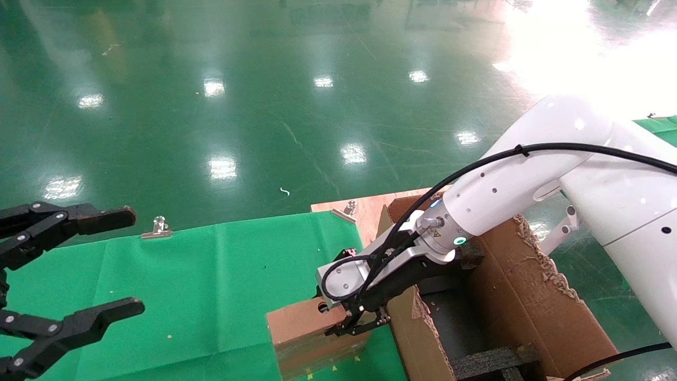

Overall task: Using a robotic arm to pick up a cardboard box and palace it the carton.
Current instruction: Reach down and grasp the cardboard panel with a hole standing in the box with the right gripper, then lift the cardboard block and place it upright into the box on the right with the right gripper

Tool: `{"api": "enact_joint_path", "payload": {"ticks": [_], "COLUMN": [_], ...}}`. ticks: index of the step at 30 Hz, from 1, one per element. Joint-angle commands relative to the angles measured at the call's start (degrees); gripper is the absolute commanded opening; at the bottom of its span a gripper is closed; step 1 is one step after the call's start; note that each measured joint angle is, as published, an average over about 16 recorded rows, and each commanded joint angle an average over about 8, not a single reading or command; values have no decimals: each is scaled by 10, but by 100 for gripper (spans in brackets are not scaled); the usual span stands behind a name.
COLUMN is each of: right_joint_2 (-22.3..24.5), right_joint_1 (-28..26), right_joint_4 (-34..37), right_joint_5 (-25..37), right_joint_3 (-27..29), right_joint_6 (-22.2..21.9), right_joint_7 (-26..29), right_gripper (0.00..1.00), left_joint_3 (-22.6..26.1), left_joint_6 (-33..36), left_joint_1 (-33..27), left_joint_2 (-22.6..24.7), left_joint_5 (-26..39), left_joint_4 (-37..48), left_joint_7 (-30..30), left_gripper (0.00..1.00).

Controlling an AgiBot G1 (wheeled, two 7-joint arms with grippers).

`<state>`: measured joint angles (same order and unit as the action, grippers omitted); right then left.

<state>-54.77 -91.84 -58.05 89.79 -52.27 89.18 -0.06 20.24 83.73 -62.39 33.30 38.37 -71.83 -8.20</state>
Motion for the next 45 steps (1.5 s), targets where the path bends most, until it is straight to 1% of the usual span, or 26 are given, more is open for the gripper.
{"api": "enact_joint_path", "payload": {"ticks": [1,8,12,16,21,29,33,40,45], "right_joint_2": [0,3,10,20,33,50,55,60,78], "right_joint_1": [0,-4,-23,-58,-117,-214,-253,-287,-301], "right_joint_4": [0,5,16,34,64,120,143,175,193], "right_joint_5": [0,-6,-18,-31,-47,-78,-95,-122,-127], "right_joint_3": [0,1,7,15,17,2,-13,-50,-80], "right_joint_6": [0,1,2,6,13,17,18,18,18], "right_joint_7": [0,3,4,1,-7,-31,-44,-65,-80], "right_gripper": [0,0,0,0,0,0,0,0,0], "left_joint_3": [0,0,0,0,0,0,0,0,0], "left_joint_6": [0,0,0,0,0,0,0,0,0], "left_joint_1": [0,0,0,0,0,0,0,0,0], "left_joint_2": [0,0,0,0,0,0,0,0,0], "left_joint_5": [0,0,0,0,0,0,0,0,0], "left_joint_4": [0,0,0,0,0,0,0,0,0], "left_joint_7": [0,0,0,0,0,0,0,0,0], "left_gripper": [100,100,100,100,100,100,100,100,100]}}
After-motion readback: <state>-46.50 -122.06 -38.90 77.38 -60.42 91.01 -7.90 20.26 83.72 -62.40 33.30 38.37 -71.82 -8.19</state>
